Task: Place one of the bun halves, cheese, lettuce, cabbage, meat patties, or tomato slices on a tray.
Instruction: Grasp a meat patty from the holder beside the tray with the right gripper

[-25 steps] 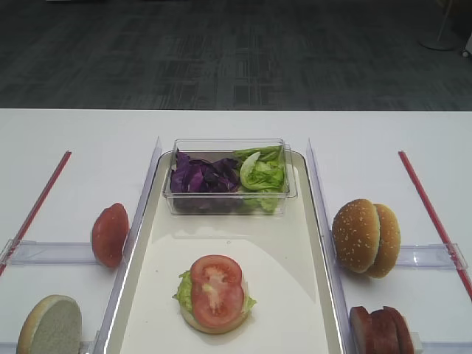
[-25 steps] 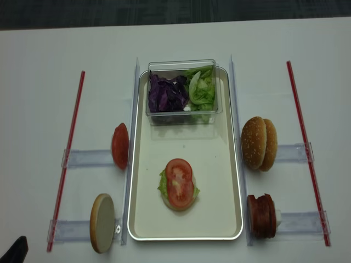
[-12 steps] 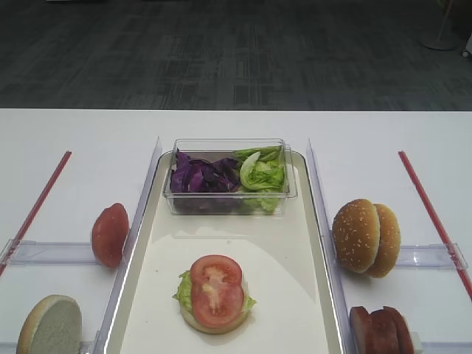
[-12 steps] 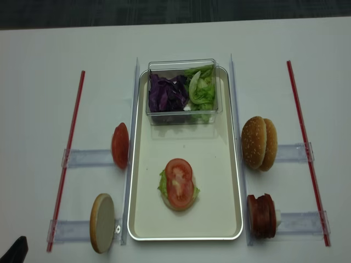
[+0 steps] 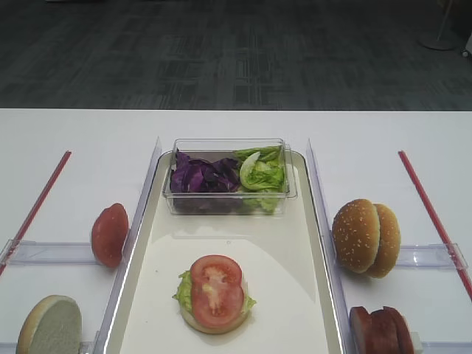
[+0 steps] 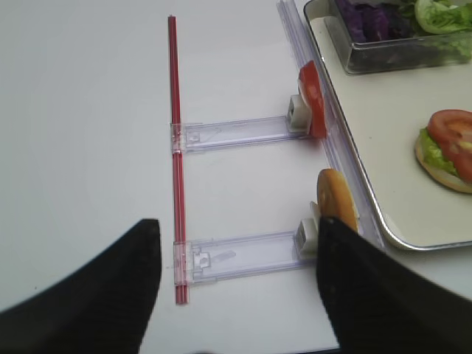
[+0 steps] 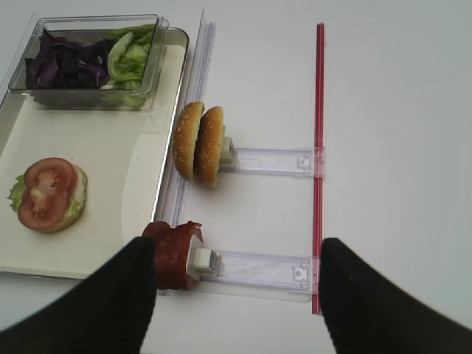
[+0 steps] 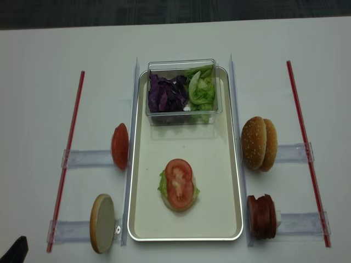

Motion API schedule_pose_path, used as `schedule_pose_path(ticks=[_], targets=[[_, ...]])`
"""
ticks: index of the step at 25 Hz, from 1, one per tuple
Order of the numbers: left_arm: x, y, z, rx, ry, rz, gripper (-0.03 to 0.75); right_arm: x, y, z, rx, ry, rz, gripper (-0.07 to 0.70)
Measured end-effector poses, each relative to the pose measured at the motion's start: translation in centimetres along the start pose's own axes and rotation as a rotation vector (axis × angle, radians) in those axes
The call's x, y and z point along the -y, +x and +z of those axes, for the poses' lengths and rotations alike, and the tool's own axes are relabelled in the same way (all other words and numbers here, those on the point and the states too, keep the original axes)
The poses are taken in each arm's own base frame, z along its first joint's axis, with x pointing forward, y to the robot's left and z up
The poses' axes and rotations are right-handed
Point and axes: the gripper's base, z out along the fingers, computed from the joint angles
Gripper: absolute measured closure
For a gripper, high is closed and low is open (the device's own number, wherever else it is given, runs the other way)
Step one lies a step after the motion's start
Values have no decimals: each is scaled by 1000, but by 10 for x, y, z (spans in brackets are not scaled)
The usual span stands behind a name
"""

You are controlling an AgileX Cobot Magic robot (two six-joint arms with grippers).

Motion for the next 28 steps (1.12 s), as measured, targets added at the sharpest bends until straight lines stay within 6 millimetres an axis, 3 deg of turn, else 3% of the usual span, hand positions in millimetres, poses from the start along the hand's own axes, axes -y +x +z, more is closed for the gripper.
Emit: schedule_pose_path(ticks=[15, 28], targets=[[0, 0, 0, 0, 0, 0, 283, -12, -33, 43, -233, -199, 88, 131], [0, 0, 0, 0, 0, 0, 283, -32, -40, 80, -456, -309, 40, 134]])
